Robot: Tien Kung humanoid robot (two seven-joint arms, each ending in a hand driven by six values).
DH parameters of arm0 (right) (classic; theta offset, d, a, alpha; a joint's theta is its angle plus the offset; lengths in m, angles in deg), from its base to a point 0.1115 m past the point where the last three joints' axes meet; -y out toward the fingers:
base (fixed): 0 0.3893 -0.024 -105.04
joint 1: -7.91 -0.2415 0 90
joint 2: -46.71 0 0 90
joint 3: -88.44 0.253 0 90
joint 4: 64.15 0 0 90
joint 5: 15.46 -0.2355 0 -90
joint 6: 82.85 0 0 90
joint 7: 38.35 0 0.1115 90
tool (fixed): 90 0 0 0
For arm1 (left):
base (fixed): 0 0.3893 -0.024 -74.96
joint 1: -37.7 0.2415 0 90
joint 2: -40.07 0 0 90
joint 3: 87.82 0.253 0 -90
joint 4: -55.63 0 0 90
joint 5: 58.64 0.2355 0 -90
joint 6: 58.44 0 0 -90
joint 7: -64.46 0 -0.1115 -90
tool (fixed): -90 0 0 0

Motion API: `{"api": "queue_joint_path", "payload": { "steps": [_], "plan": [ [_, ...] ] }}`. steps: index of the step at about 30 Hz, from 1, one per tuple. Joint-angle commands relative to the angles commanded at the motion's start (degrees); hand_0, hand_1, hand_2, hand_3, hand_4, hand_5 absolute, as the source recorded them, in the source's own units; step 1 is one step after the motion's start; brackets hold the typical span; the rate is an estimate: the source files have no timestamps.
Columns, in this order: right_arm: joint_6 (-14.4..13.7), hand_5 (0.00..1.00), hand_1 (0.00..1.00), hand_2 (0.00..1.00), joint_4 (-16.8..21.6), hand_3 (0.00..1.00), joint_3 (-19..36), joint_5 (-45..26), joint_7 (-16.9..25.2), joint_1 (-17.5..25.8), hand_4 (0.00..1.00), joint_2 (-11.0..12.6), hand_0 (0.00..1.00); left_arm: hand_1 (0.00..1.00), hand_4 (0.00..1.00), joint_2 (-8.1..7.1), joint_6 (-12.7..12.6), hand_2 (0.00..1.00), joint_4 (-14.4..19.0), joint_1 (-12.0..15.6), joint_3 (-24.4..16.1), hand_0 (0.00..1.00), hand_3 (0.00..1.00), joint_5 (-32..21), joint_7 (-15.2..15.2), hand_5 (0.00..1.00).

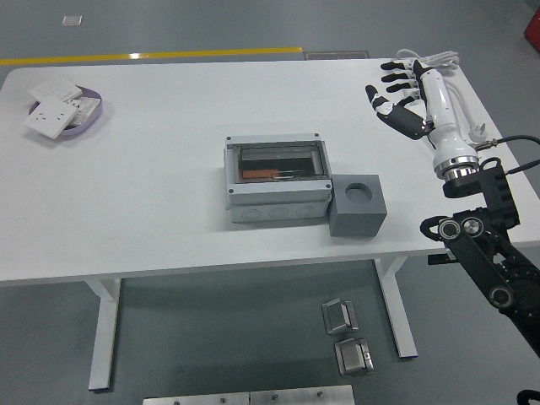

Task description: Pick up the cylinder from the cube,place it in the box,flap close box

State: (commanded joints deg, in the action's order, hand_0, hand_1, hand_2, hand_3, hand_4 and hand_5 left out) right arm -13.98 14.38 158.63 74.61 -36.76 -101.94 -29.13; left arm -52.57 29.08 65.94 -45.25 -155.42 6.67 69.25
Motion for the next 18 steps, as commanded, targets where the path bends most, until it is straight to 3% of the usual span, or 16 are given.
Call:
{"api": "queue_joint_path", "payload": {
  "steps": [5,6,18],
  "plan": [
    [0.15,0.378,0.585,0.623,-0.24,0.672,1.65,-5.65,1.29,1.45,0.731,0.03,0.468,0.614,0.676,-0.49,0.07,0.609,0.0,0.23,-0.15,0.591,0.647,-0.41,-0.43,0.298],
    [0.12,0.377,0.611,0.63,-0.17,0.674,1.88,-5.92,1.29,1.6,0.731,0.19,0.537,0.614,0.676,-0.63,0.09,0.609,0.0,0.28,-0.14,0.591,0.648,-0.36,-0.45,0.297],
    [-0.75,0.382,0.615,0.628,1.11,0.672,7.08,-5.46,1.53,3.64,0.731,1.79,0.552,0.614,0.677,-3.25,0.74,0.61,0.0,-1.73,1.96,0.591,0.648,-1.73,-2.7,0.298]
  ]
}}
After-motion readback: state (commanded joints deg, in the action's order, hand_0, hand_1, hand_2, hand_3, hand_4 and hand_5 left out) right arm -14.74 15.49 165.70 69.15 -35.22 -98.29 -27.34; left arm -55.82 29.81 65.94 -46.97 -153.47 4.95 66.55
